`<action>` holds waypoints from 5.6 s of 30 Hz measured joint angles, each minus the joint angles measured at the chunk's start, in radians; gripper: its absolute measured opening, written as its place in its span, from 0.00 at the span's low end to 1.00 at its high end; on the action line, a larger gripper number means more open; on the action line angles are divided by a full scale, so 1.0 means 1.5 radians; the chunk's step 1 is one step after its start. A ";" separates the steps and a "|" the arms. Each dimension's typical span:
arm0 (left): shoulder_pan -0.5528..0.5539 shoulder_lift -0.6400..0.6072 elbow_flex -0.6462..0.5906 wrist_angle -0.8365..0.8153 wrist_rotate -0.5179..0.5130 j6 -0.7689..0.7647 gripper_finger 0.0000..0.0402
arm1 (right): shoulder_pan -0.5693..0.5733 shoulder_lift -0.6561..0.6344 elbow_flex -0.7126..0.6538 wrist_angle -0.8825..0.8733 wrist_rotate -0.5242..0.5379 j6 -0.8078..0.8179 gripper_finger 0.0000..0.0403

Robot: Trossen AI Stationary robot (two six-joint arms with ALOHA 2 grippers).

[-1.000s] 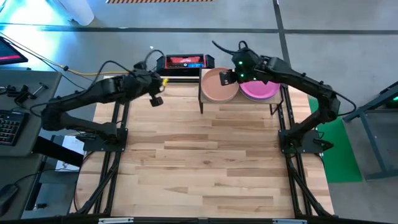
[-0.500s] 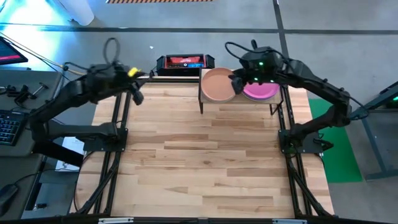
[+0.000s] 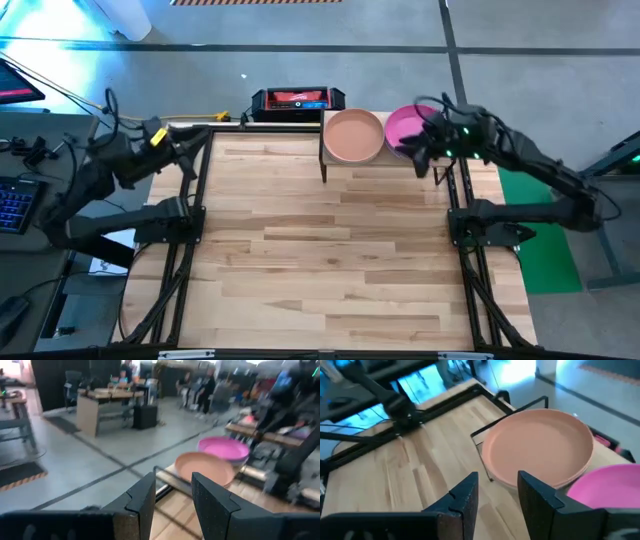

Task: Place and stack plates onto a shelf
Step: Return to Home Position

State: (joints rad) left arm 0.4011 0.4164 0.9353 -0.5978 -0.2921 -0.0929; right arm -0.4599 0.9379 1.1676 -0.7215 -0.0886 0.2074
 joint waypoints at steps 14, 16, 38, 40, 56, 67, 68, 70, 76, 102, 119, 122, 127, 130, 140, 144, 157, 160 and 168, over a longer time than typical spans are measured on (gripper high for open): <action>0.000 -0.200 -0.303 0.091 0.049 -0.083 0.29 | 0.003 -0.282 -0.393 0.247 -0.066 -0.033 0.29; 0.000 -0.206 -0.338 0.112 0.049 -0.084 0.29 | 0.003 -0.298 -0.425 0.268 -0.088 -0.034 0.29; -0.001 -0.206 -0.596 0.365 0.124 -0.068 0.29 | 0.003 -0.316 -0.685 0.577 -0.168 -0.061 0.29; -0.001 -0.206 -0.600 0.376 0.131 -0.050 0.29 | 0.003 -0.316 -0.697 0.579 -0.168 -0.058 0.29; -0.001 -0.186 -0.602 0.378 0.138 -0.006 0.29 | 0.003 -0.316 -0.752 0.575 -0.216 -0.076 0.29; -0.001 -0.186 -0.602 0.382 0.117 -0.005 0.29 | 0.003 -0.316 -0.756 0.576 -0.146 -0.003 0.29; -0.001 -0.186 -0.602 0.382 0.117 -0.005 0.29 | 0.003 -0.316 -0.756 0.574 -0.135 0.005 0.29; -0.001 -0.186 -0.602 0.382 0.118 -0.005 0.29 | 0.003 -0.316 -0.756 0.574 -0.127 0.019 0.29; -0.001 -0.186 -0.602 0.382 0.118 -0.005 0.29 | 0.003 -0.316 -0.756 0.574 -0.125 0.015 0.29; -0.090 -0.208 -0.602 0.381 0.118 -0.005 0.29 | 0.027 -0.468 -0.756 0.520 -0.121 0.013 0.29; -0.164 -0.275 -0.615 0.420 0.119 -0.005 0.29 | 0.192 -0.622 -0.756 0.523 -0.121 0.013 0.29; -0.171 -0.275 -0.615 0.417 0.118 -0.005 0.29 | 0.195 -0.624 -0.755 0.510 -0.121 0.013 0.29; -0.186 -0.275 -0.615 0.417 0.118 -0.005 0.29 | 0.195 -0.624 -0.755 0.501 -0.121 0.013 0.29; -0.196 -0.275 -0.615 0.417 0.118 -0.005 0.29 | 0.195 -0.624 -0.755 0.500 -0.121 0.013 0.29; -0.212 -0.275 -0.615 0.417 0.118 -0.005 0.29 | 0.195 -0.622 -0.756 0.496 -0.121 0.013 0.29; -0.212 -0.275 -0.615 0.417 0.118 -0.005 0.29 | 0.195 -0.622 -0.756 0.495 -0.121 0.012 0.29; -0.211 -0.275 -0.616 0.417 0.118 -0.005 0.29 | 0.195 -0.621 -0.756 0.493 -0.121 0.013 0.29; -0.211 -0.275 -0.616 0.417 0.118 -0.005 0.29 | 0.195 -0.621 -0.756 0.493 -0.120 0.013 0.29; -0.211 -0.275 -0.616 0.417 0.118 -0.005 0.29 | 0.195 -0.621 -0.756 0.493 -0.120 0.013 0.29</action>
State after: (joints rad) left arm 0.0845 0.0036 0.0120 0.0280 -0.1146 -0.1009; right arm -0.1673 0.0059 0.0341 0.0177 -0.2687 0.2272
